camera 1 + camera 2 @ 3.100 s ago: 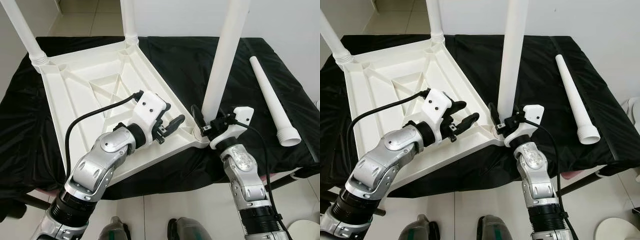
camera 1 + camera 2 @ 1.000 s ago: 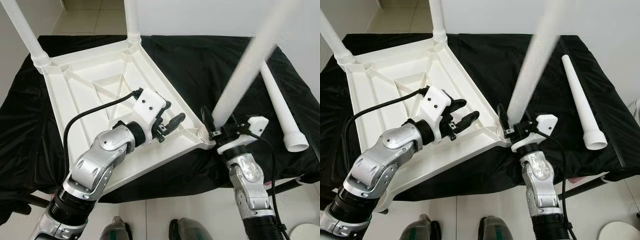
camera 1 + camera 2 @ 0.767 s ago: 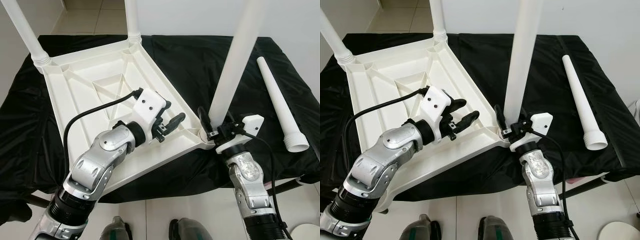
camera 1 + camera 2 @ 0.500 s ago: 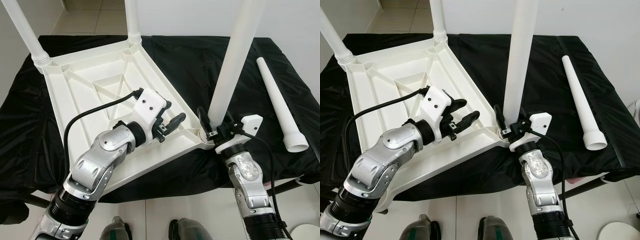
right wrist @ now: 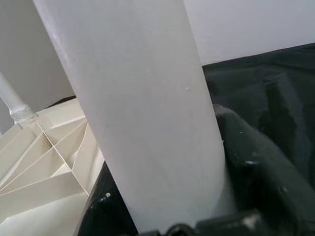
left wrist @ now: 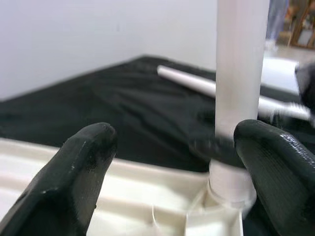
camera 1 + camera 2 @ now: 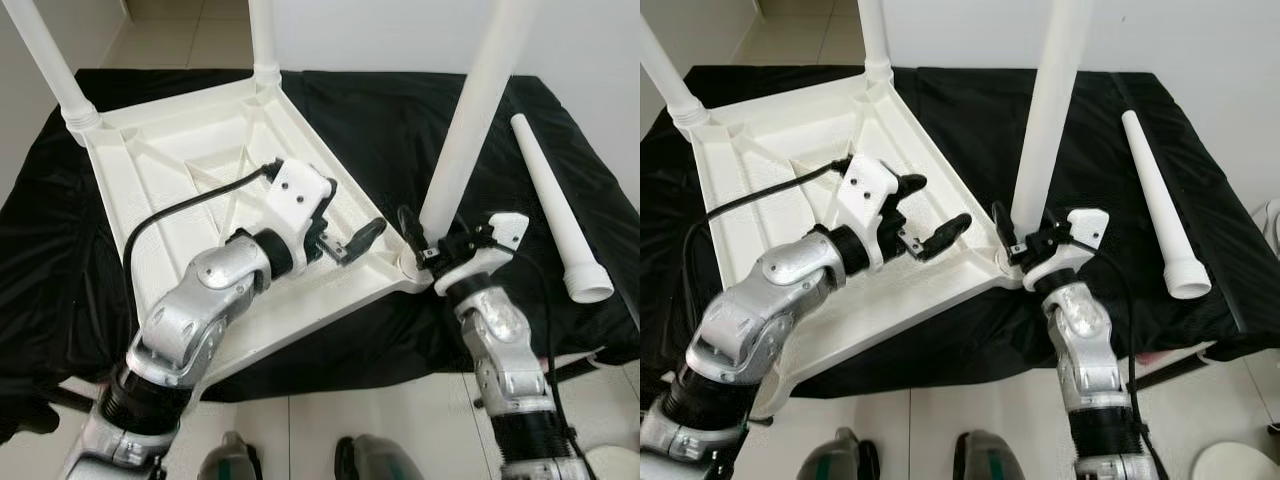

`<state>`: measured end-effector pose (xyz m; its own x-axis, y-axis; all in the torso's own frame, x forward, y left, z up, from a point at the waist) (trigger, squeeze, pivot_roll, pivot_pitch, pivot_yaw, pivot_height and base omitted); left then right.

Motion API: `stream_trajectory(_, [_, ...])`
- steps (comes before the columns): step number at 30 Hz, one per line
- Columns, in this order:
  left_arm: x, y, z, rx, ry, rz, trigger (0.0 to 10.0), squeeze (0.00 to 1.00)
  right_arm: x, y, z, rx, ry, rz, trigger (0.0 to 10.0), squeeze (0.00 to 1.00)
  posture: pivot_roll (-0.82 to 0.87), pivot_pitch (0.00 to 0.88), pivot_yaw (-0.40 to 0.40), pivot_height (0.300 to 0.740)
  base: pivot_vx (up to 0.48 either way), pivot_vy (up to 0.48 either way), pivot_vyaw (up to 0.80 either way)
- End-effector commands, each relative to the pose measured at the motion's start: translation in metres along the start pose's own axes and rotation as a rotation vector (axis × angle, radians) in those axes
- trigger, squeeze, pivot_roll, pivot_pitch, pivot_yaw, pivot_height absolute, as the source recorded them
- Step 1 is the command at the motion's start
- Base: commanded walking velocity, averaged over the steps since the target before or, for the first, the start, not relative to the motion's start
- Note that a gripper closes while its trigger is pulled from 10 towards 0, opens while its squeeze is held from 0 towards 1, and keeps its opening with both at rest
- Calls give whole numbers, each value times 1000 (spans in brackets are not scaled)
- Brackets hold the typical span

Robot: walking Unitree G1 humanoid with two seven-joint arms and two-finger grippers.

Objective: Building children table

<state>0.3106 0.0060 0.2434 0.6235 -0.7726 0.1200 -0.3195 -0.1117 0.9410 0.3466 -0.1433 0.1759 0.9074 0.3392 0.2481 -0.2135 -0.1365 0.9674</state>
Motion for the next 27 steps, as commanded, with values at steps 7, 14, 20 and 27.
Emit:
stream_trajectory(7, [12,31,5,-91,-135,111,10000,0,18,19,-3,-6,81,28,10000,0,-98,45,-29,740,0,0,0])
stream_trajectory(14, [20,45,11,-169,-203,146,10000,0,30,28,-19,-24,172,44,10000,0,-94,39,-29,740,0,0,0])
stream_trajectory(20, [26,50,14,-182,-215,150,10000,0,33,26,-35,-30,244,30,10000,0,-92,36,-28,740,0,0,0])
stream_trajectory(27, [32,52,16,-186,-210,153,10000,0,35,27,-48,-29,316,18,10000,0,-92,36,-27,740,0,0,0])
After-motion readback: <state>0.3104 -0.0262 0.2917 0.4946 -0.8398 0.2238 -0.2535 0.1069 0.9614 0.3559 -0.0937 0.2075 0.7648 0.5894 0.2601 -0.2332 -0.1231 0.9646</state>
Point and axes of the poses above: a point about 5 cm out from each wrist's last joint towards the gripper, its own x axis pointing out of the wrist towards the gripper, its own y axis along the axis of the wrist's last joint, z = x × y, the point moved 6 cm from there along x, pointing out of the wrist towards the gripper, and after that the axes turned 11 degrees about x, right-handed, at the moved point
